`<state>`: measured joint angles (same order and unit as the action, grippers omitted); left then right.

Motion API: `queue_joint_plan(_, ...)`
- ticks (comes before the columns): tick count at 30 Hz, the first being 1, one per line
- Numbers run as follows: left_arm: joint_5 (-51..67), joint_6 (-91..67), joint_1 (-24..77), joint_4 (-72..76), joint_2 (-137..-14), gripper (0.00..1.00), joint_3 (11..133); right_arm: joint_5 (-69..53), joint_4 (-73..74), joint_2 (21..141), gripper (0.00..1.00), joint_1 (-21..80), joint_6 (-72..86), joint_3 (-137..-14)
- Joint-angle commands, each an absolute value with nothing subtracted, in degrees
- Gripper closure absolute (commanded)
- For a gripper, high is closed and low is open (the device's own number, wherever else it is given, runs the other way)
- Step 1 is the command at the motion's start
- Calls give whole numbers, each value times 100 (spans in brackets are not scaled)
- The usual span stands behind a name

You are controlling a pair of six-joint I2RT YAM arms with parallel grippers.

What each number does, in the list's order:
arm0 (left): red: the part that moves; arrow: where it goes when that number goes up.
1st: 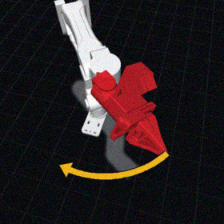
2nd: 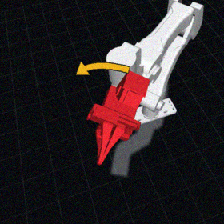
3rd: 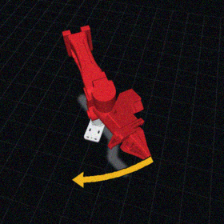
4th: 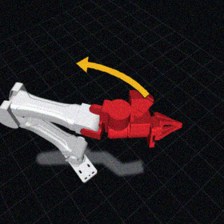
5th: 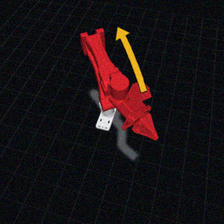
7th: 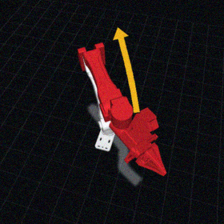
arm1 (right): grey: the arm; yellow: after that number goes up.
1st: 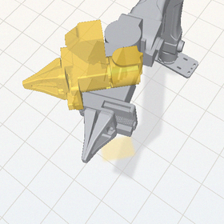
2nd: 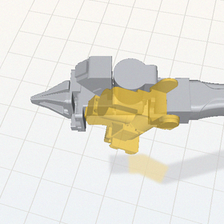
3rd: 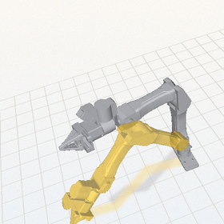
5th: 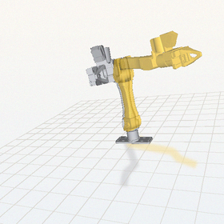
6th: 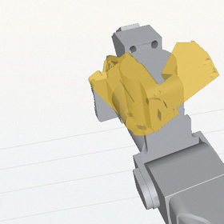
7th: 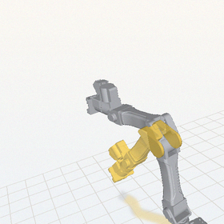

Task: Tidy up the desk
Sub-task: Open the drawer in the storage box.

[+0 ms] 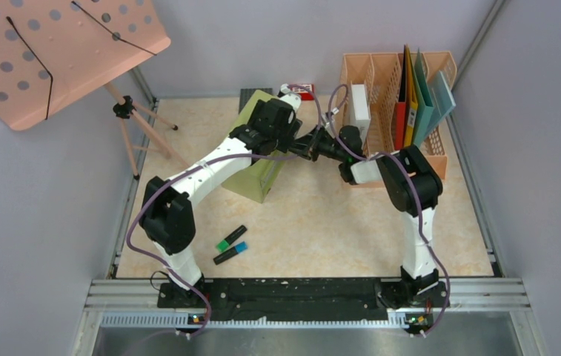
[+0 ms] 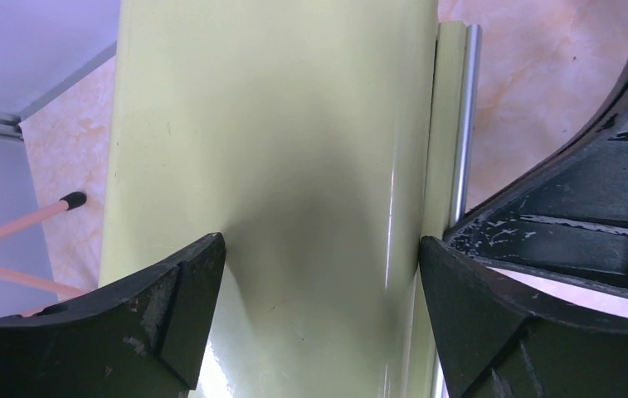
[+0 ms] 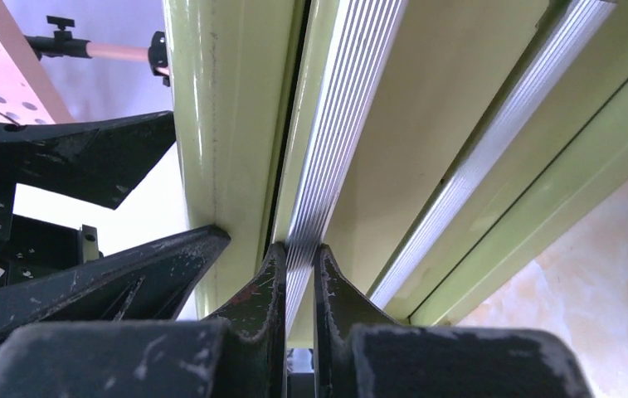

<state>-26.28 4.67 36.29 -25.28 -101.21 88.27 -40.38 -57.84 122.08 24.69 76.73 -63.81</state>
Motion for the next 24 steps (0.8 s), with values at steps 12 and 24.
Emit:
queue_joint_plan(12,-2492,314,3410,-3199,-10316,10,8501,-4560,-5637,10938,100,2268,6399,-5779)
queue_joint_plan(24,-2453,334,3404,-3173,-10274,10,8421,-4542,-5825,10355,100,2059,6504,-5183)
